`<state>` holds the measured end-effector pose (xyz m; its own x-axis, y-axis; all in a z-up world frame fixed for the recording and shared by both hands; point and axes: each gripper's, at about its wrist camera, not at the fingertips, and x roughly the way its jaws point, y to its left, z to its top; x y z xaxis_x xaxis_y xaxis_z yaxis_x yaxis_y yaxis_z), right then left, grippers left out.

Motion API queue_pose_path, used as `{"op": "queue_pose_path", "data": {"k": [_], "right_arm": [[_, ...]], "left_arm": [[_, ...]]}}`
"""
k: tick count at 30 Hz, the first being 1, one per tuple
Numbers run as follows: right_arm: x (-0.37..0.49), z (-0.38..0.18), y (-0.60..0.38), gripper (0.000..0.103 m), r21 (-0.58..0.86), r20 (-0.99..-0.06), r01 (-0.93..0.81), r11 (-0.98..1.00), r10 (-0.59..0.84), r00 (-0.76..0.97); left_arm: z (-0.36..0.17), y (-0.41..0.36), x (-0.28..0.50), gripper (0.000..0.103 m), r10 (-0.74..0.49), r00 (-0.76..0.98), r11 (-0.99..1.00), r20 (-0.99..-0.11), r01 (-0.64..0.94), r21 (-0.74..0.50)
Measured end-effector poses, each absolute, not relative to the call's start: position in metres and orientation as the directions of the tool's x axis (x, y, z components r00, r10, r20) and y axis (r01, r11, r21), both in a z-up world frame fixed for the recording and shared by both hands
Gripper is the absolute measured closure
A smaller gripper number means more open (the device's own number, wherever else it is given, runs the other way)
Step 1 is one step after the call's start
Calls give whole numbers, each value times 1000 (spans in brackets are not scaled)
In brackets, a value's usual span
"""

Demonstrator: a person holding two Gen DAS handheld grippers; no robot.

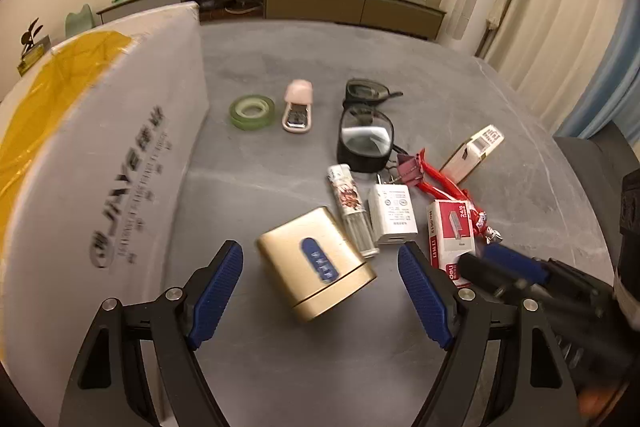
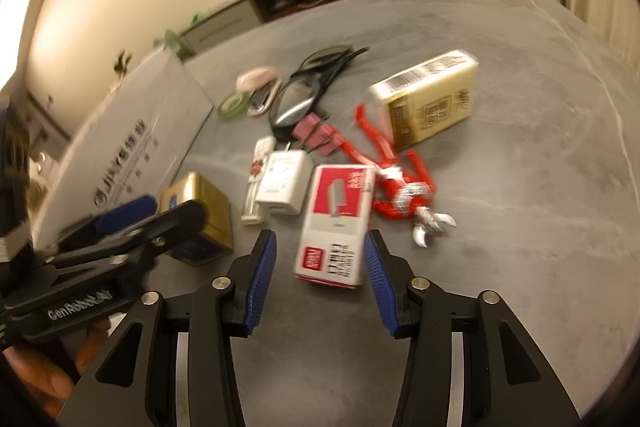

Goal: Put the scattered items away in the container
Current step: 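Grasp the gold tin with the left tool while the right tool grasps the staples box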

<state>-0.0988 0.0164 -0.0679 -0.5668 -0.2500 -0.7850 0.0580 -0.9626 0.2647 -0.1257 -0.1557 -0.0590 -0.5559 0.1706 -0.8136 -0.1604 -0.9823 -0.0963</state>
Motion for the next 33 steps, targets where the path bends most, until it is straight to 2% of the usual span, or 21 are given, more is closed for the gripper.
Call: {"op": "queue_pose_path", "data": {"k": [4,12,14,15,23,33], "right_arm": [[-100,-76,7,54,181,-795,82,-980,-195,-575],[-103,-78,8,53,142,-789,85,-986,-165,-592],[-104,-79,3,61,118,-785,101,-988,-155,-599],[-102,-78,4,62,121,-785,105,-987,-160,-599],[-93,-68,14,63,225,-769,97,-970,-238,-594],[-65,-47,8,63,240,-749,116,-964,-260,-610]], "left_arm": [[-76,-167,-130,25,162,-531,-985,-832,-138,-103],[-83,-181,-135,27,167,-543,-986,-823,-114,-124],[-88,-177,-135,39,173,-541,-983,-823,-146,-111],[-90,-175,-134,52,165,-542,-983,-824,-157,-94],[-81,-177,-123,53,170,-569,-982,-805,-170,-87],[-40,-172,-91,53,208,-616,-974,-760,-203,-102]]}}
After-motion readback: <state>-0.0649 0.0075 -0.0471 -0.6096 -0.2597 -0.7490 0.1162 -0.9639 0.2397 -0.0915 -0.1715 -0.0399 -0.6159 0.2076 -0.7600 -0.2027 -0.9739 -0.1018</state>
